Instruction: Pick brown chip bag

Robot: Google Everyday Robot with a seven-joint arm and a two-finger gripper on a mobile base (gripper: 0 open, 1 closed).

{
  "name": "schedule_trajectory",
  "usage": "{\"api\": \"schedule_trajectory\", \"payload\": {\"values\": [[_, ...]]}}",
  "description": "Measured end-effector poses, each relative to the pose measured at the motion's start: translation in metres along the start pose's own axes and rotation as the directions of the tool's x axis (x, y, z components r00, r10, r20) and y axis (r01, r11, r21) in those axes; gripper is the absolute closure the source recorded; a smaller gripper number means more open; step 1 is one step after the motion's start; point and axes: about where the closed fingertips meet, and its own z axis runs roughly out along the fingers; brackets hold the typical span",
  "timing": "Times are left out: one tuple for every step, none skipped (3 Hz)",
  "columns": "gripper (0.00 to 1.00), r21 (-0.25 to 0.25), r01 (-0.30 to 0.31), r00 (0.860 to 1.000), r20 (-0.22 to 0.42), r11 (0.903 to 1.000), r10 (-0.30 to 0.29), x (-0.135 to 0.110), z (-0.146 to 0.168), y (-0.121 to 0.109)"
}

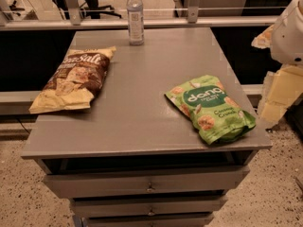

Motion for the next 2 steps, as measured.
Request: {"api": "schedule_trajectory", "payload": {"values": [[0.00,0.000,0.000,1.000,0.000,1.0000,0.000,0.000,0.000,0.000],[0.00,-0.035,0.015,0.997,0.080,0.9993,-0.012,-0.028,0.012,-0.001]]}}
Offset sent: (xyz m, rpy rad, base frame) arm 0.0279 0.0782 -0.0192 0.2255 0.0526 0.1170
